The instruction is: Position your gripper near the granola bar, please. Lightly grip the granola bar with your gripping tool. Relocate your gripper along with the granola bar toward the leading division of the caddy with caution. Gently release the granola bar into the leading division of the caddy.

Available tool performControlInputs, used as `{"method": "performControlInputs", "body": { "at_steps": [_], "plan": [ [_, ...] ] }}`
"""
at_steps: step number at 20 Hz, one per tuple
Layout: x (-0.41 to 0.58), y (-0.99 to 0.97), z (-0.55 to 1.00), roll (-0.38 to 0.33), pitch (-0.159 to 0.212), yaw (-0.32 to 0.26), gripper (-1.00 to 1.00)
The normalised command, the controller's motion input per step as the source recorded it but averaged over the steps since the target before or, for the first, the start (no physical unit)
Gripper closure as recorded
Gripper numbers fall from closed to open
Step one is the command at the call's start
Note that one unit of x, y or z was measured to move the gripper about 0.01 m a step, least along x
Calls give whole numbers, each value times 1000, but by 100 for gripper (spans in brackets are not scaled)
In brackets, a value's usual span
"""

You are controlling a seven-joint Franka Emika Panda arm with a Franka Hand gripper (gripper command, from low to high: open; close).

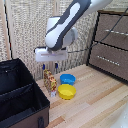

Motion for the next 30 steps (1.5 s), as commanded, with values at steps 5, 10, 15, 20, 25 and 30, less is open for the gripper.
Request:
{"method": "performControlInputs", "body": {
  "at_steps": [5, 10, 15, 20, 25, 30],
  "plan": [
    [322, 160, -353, -63, 68, -10, -100],
    [102, 29, -125, -80, 163, 0, -100],
    [34, 16, -11, -16, 39, -3, 100],
    [51, 0, 0, 0, 0, -4, 100],
    [1, 0, 0, 0, 0, -2, 100],
    [0, 0, 0, 0, 0, 0, 100]
  ]
}}
